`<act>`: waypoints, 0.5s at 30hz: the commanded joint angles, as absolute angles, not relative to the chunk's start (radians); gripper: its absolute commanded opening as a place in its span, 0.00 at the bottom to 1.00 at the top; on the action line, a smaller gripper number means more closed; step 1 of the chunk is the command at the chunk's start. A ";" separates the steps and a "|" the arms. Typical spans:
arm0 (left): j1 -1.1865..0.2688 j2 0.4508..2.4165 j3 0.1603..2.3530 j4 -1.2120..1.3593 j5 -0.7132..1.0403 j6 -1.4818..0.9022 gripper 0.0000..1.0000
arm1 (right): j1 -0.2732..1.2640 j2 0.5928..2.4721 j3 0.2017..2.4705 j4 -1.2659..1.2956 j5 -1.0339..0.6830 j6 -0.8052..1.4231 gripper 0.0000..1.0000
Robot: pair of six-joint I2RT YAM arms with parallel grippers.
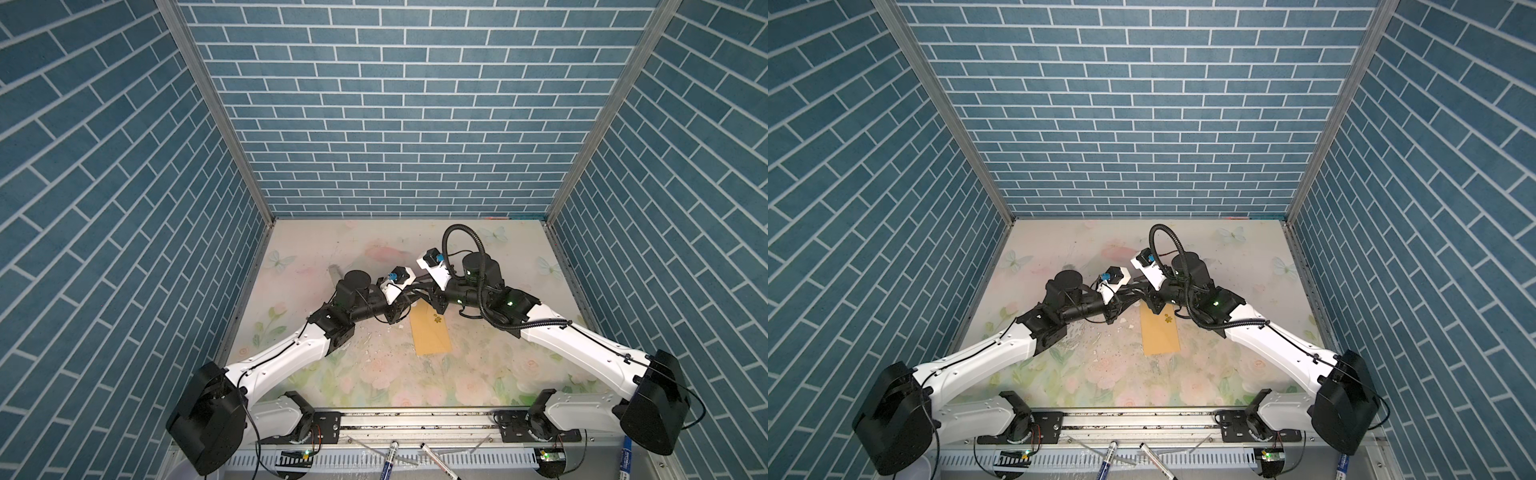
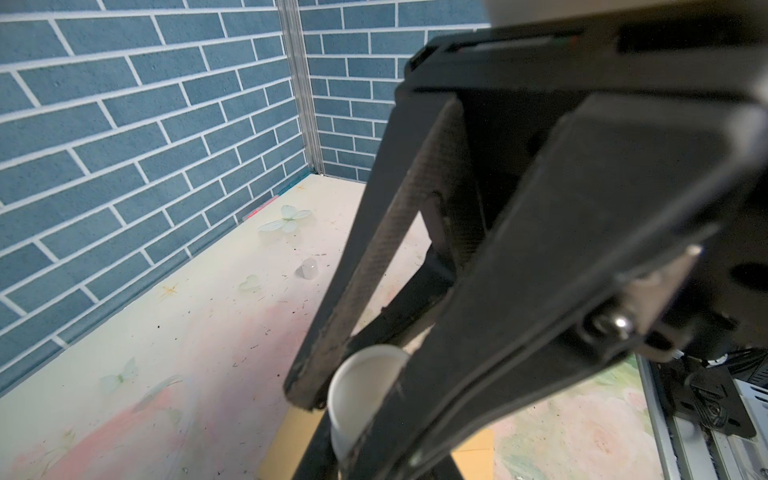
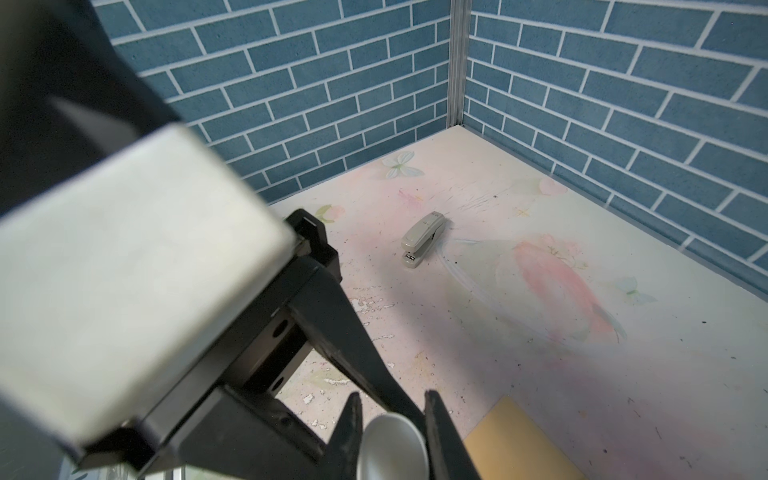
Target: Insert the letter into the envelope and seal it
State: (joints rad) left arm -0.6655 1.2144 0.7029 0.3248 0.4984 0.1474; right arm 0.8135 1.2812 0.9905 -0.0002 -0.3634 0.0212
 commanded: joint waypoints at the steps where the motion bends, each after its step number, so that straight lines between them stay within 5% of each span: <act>1: -0.669 1.218 0.740 0.356 0.513 0.143 0.02 | 0.818 1.289 1.040 -0.002 -0.371 0.059 0.00; 7: -0.669 1.222 0.730 0.367 0.499 0.140 0.36 | 0.818 1.263 1.019 0.035 -0.328 0.084 0.00; 15: -0.669 1.231 0.706 0.399 0.492 0.132 0.48 | 0.815 1.231 1.011 0.048 -0.294 0.111 0.00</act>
State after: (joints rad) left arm -0.6662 1.2209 0.7029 0.3641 0.4915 0.1387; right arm 0.8135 1.2697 0.9901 0.0109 -0.3168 0.0788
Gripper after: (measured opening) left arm 0.483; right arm 0.233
